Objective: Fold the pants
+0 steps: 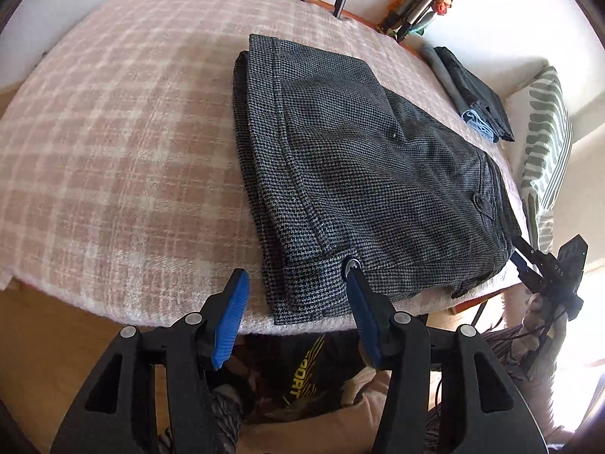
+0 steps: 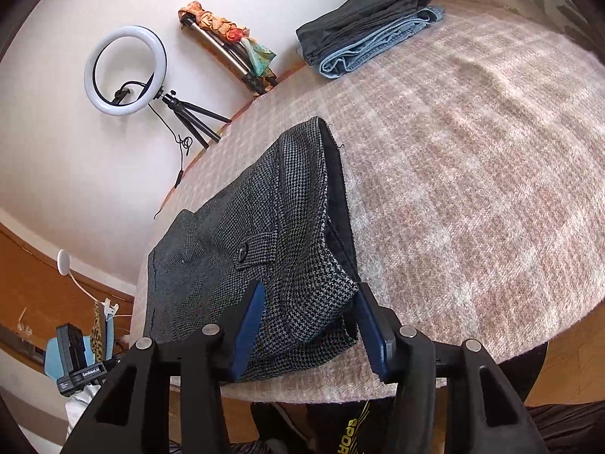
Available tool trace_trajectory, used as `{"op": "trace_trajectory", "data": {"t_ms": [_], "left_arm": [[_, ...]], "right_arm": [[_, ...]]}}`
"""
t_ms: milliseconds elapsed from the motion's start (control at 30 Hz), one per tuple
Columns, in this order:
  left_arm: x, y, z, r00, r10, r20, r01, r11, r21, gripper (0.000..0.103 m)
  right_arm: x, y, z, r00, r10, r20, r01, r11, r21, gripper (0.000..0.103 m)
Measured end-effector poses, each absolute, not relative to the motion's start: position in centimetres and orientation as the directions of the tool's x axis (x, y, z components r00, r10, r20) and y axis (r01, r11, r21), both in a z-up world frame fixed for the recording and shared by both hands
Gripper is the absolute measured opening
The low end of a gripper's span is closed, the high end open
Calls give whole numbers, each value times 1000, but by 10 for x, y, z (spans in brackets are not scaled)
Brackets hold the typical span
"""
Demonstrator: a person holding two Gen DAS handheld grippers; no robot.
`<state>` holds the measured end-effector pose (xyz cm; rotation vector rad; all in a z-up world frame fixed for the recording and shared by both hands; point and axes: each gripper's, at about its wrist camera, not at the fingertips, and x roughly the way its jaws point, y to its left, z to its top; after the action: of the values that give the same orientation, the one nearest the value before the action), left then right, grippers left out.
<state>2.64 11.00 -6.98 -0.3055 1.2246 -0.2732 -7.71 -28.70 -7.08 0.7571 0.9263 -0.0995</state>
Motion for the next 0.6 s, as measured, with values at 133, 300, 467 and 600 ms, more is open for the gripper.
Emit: {"op": "trace_trajectory", "data": {"t_ms": [133,300,467,600], "left_arm": [[21,90,-66,357,-331,-873,86,943,-322,44],[26,75,-70,378,-267,-886,129,963,-235,21],[30,79,-64,408,-309,-859,126,951,-283,8],[25,86,-40,467,-321,-824,157,947,-280,8]], "right_arm": [[-74,-287,-71,596,227,-770,378,766,519,43],[-67,-287,-73,583,240,-776,364,777,514,42],[-62,-284,-74,582,243,-776,350,786,509,24],[-62,-276,-49,625,240,-743,293,810,508,11]]}}
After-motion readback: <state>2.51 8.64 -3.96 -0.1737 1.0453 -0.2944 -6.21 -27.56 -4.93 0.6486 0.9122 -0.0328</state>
